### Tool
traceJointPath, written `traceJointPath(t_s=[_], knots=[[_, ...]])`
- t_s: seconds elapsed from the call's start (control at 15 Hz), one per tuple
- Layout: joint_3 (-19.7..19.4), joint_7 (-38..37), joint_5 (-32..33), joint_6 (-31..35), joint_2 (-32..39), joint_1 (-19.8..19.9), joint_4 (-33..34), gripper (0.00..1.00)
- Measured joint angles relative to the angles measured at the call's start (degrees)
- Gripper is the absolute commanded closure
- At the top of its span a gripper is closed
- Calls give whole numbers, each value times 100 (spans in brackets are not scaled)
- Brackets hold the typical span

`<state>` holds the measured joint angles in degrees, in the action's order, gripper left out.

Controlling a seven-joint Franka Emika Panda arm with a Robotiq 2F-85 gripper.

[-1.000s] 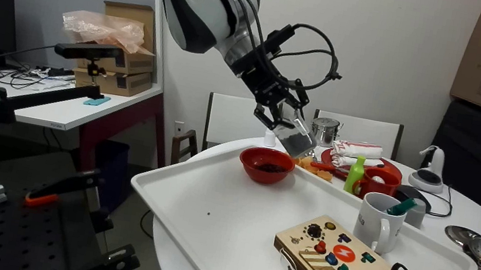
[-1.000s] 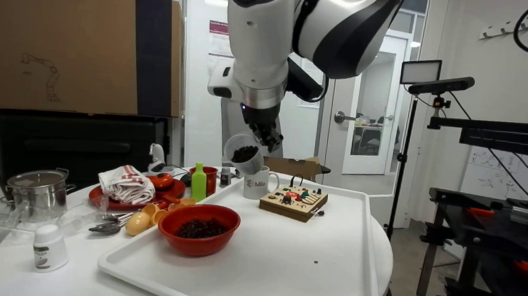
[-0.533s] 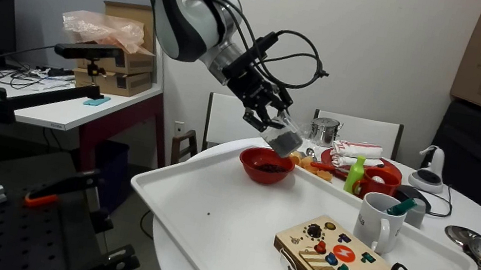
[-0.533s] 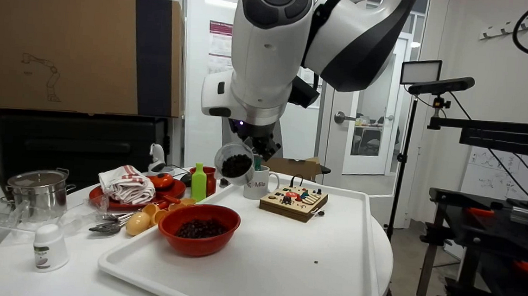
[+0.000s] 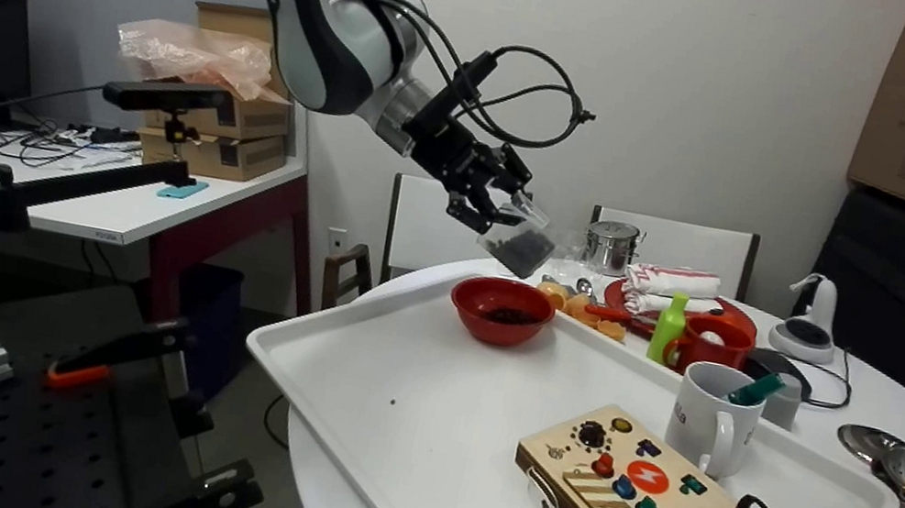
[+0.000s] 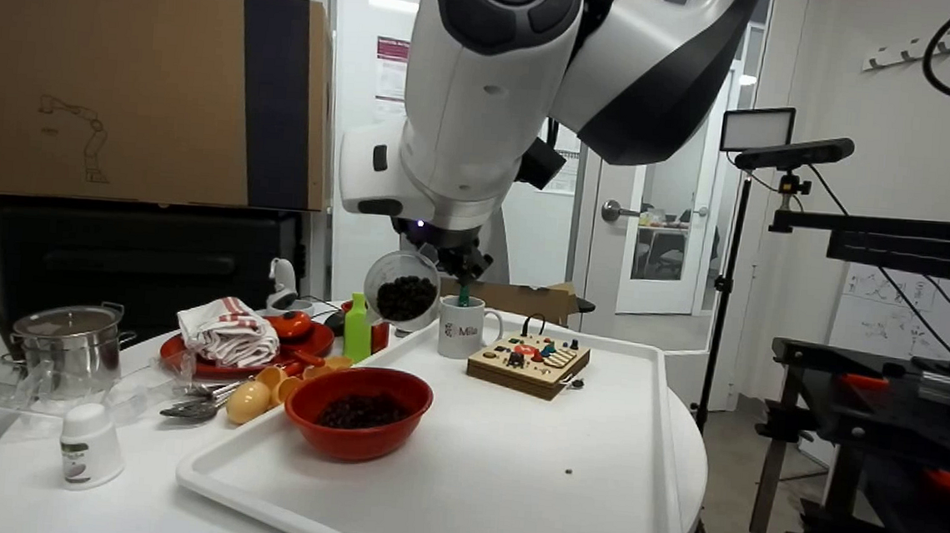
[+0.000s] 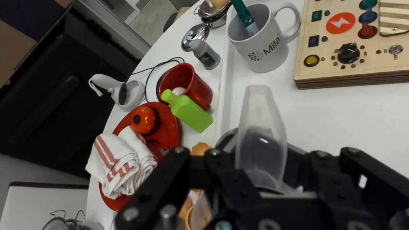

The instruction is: Pour the contents in the clear jug into the red bowl on the table.

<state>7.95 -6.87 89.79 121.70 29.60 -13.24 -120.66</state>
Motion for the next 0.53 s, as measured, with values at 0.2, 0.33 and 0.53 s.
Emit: traceJointPath(t_s=[0.2, 0.33, 0.53], knots=[[6, 0, 0, 1, 2, 33, -1, 90], [7, -2, 0, -14, 32, 51, -4, 90], [0, -13, 2, -115, 145, 94, 1, 90]])
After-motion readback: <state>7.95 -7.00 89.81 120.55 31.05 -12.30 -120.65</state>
